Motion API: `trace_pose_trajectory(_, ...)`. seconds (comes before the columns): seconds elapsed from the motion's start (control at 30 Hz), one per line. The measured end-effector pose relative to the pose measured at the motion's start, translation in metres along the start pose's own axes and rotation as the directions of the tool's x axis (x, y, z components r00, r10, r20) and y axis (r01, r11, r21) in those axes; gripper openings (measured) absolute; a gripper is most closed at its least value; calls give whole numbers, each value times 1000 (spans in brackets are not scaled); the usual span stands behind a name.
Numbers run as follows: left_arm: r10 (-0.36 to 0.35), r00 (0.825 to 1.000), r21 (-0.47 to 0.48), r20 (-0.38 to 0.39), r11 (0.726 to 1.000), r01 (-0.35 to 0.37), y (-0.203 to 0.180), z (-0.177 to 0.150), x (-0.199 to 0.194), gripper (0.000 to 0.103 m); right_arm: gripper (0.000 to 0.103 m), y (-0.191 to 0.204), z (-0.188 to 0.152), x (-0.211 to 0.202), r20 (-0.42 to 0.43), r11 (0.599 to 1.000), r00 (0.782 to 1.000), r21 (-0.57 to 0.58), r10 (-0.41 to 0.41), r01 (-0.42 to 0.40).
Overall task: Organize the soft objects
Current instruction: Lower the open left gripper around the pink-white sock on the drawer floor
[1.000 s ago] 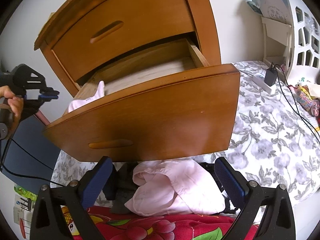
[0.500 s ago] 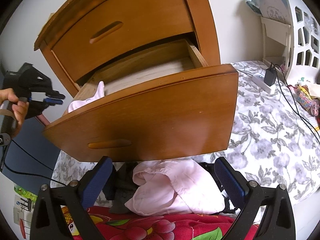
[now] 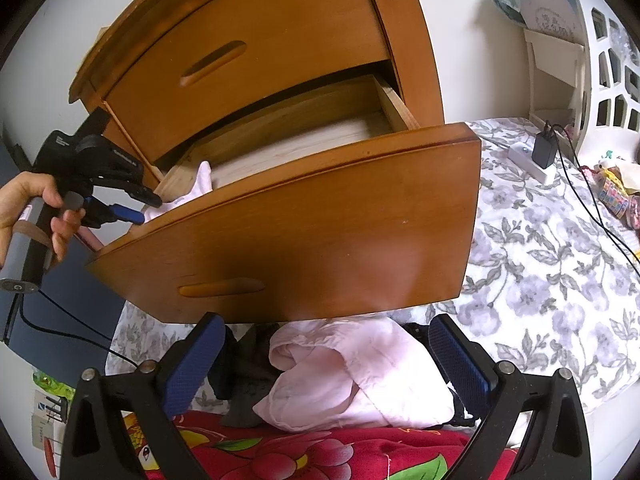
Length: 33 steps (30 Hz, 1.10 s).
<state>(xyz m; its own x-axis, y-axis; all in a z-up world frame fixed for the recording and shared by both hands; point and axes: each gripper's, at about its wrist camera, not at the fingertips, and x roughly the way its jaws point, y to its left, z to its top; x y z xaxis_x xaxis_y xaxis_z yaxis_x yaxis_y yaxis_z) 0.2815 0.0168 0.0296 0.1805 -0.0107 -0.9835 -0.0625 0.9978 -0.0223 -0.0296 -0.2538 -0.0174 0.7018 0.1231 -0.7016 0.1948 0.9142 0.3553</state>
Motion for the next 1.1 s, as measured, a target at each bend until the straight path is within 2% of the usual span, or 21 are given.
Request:
trace_pose_trajectory(0.03,-2,1000,0,-14,1000,2,-1,0,2,49,103,0,0,0,0,1000,1000,0,0,0)
trace_pose_trajectory(0.3,-11,999,-21,-45,1000,10,-9,6,11,59,103,1,0,0,1,1000,1000,0,1,-1)
trace_pose_trajectory(0.53,9,999,-12,-44,1000,-10,-19,14,20,59,103,1,0,1,0,1000,1000,3,10,-10)
trace_pose_trajectory(0.9,34,996,46,-87,998,-30,-32,23,45,59,103,-2,0,3,-15,999,999,12,35,-35)
trace_pose_trajectory(1.1,68,992,138,-110,989,-53,-44,27,55,60,103,-4,1,5,-23,999,999,16,46,-45)
